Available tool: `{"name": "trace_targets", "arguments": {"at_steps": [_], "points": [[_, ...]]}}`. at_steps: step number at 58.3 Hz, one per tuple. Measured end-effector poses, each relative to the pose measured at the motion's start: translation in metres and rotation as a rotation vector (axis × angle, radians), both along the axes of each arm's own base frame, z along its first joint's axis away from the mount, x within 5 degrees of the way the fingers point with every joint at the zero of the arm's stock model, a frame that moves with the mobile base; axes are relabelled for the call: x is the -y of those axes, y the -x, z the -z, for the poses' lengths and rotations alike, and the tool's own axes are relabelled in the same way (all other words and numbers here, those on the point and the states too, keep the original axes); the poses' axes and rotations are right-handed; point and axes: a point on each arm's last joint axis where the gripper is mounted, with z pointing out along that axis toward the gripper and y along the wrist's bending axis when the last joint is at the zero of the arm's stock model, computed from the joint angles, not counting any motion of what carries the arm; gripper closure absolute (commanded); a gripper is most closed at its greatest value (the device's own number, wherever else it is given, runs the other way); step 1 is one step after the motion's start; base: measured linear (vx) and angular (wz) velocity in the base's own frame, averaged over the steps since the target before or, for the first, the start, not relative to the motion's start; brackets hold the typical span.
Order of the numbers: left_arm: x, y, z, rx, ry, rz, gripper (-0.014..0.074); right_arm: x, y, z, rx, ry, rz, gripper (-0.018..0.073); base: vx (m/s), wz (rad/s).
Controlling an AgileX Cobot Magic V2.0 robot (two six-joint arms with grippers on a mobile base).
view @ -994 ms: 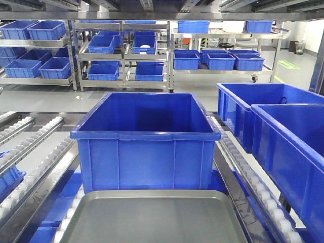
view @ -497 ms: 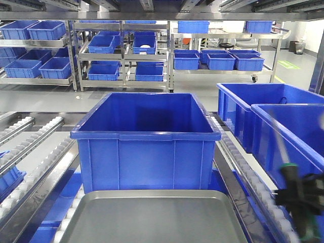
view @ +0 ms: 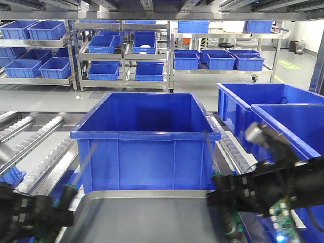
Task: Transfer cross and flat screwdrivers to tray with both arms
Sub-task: 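Lower both held screwdrivers toward the grey metal tray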
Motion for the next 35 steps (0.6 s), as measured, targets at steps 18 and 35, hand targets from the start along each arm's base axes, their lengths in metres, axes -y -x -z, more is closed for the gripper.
{"name": "trace_targets", "arguments": {"at_steps": [18, 35], "points": [[0.027, -0.034, 0.036, -0.065, 0.012, -0.016, 0.0595, -0.019, -0.022, 0.037, -0.068, 0.012, -0.006, 0.0568, 0.0, 0.0], [0.041, -0.052, 0.063, -0.09, -0.012, -0.044, 0.0554, -0.021, -0.028, 0.053, -0.12, 0.019, -0.008, 0.052, 0.0, 0.0]]}}
